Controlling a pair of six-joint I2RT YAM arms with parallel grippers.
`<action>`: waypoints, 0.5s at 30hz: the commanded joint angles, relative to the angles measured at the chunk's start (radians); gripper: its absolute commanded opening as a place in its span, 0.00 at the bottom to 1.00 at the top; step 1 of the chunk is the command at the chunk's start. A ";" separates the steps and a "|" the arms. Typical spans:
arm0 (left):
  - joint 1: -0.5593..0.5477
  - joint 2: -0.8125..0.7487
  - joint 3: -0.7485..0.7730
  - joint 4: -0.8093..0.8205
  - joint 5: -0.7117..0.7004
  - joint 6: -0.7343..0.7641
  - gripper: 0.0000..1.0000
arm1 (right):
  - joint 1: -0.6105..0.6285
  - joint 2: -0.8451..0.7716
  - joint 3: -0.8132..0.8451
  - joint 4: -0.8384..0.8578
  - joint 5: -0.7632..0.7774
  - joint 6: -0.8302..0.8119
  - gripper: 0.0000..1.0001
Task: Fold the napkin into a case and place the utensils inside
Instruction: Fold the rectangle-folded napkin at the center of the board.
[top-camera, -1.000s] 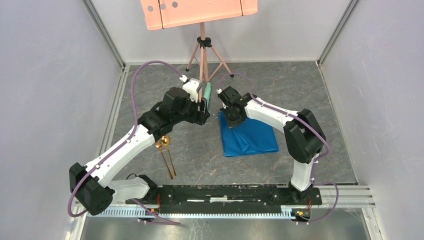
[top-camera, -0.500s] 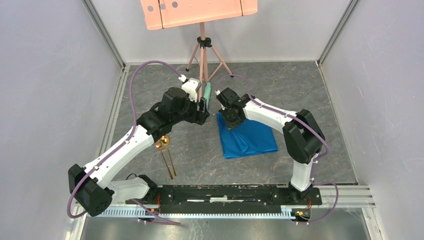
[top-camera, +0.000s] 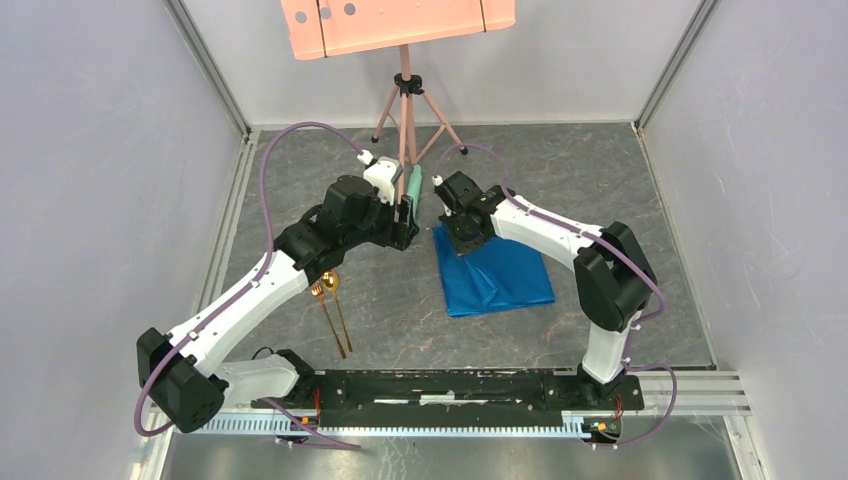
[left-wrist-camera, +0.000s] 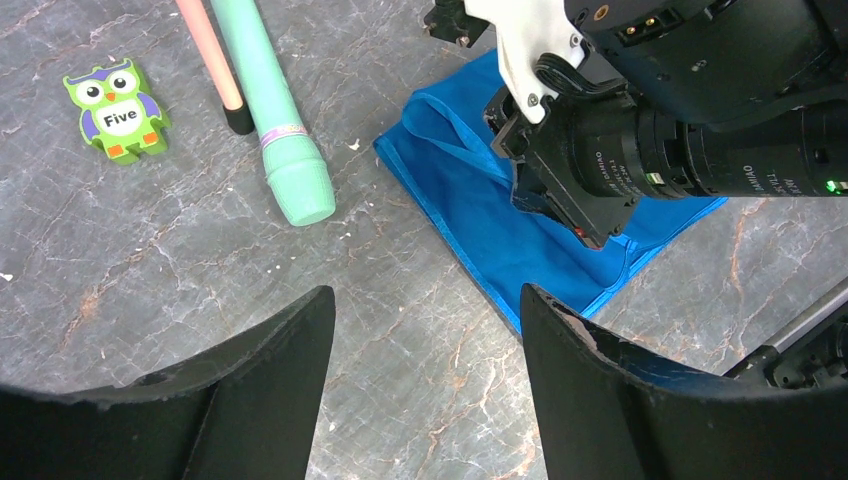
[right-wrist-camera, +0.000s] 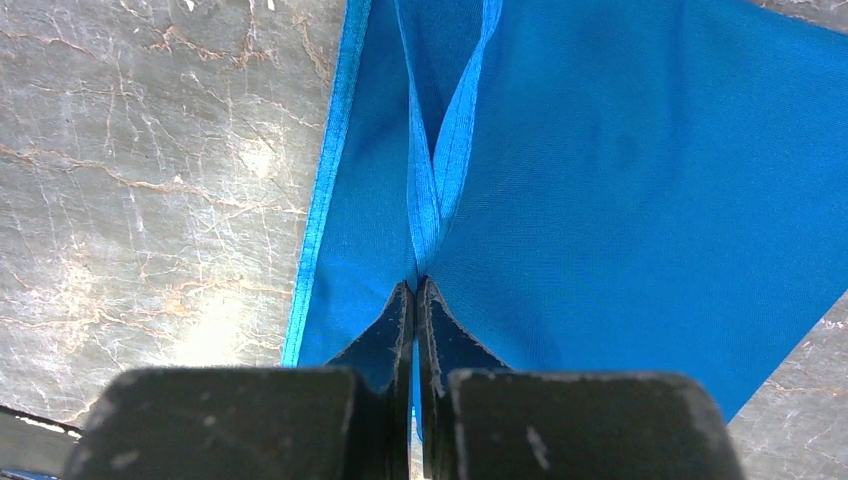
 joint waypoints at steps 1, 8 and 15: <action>0.005 -0.022 -0.003 0.044 0.007 0.030 0.75 | 0.009 -0.014 0.030 0.030 -0.015 0.014 0.01; 0.005 -0.020 -0.002 0.045 0.009 0.031 0.75 | 0.012 0.009 0.032 0.042 -0.029 0.013 0.01; 0.005 -0.022 -0.002 0.045 0.010 0.033 0.75 | 0.019 0.034 0.033 0.046 -0.050 0.004 0.01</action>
